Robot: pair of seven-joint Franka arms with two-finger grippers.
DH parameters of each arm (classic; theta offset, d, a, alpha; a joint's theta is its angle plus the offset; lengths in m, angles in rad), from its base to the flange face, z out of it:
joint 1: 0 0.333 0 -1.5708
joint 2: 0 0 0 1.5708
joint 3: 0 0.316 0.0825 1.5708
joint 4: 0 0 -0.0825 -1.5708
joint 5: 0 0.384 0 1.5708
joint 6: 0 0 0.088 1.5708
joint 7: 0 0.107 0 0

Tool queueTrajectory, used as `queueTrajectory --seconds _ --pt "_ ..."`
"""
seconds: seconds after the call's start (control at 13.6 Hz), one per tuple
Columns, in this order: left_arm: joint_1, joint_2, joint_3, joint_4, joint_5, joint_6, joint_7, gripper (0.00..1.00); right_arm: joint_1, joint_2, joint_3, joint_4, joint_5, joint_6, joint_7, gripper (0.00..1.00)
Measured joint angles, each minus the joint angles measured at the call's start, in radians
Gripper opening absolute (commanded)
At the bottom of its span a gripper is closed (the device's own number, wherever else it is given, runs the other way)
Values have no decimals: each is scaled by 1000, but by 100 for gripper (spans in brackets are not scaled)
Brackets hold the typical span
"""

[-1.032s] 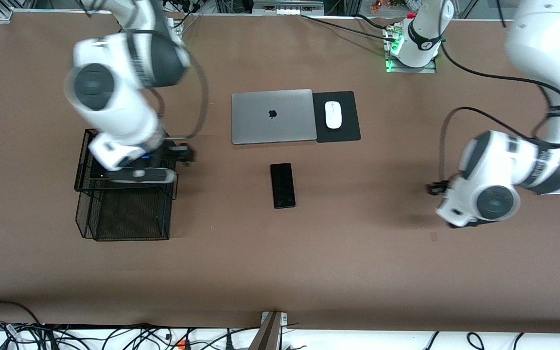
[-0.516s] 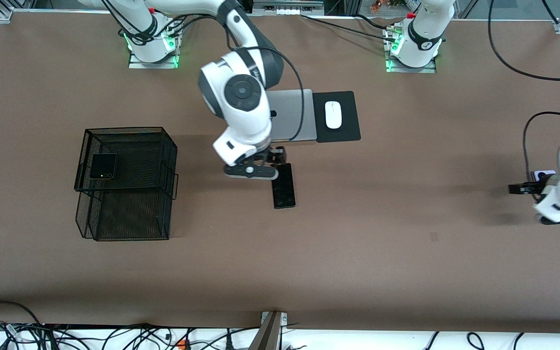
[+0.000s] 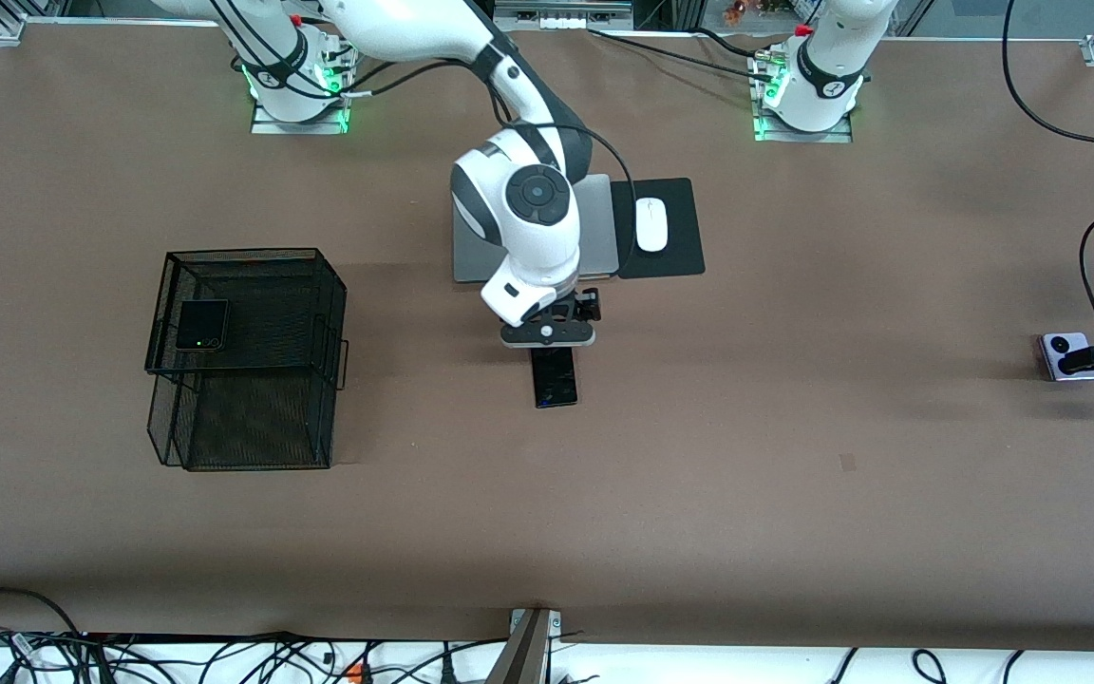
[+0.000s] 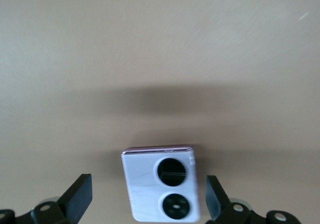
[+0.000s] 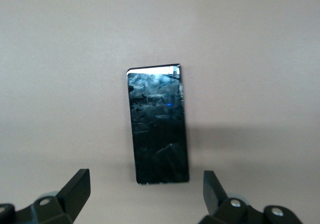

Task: Place phones with both arms
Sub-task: 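Grasp the bar phone and the lilac phone with the right and left grippers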

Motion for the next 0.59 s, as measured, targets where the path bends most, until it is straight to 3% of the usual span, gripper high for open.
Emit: queueTrajectory --seconds 0.59 --pt "38 47 -20 0 -27 25 44 100 5 83 -1 -72 -13 216 -47 100"
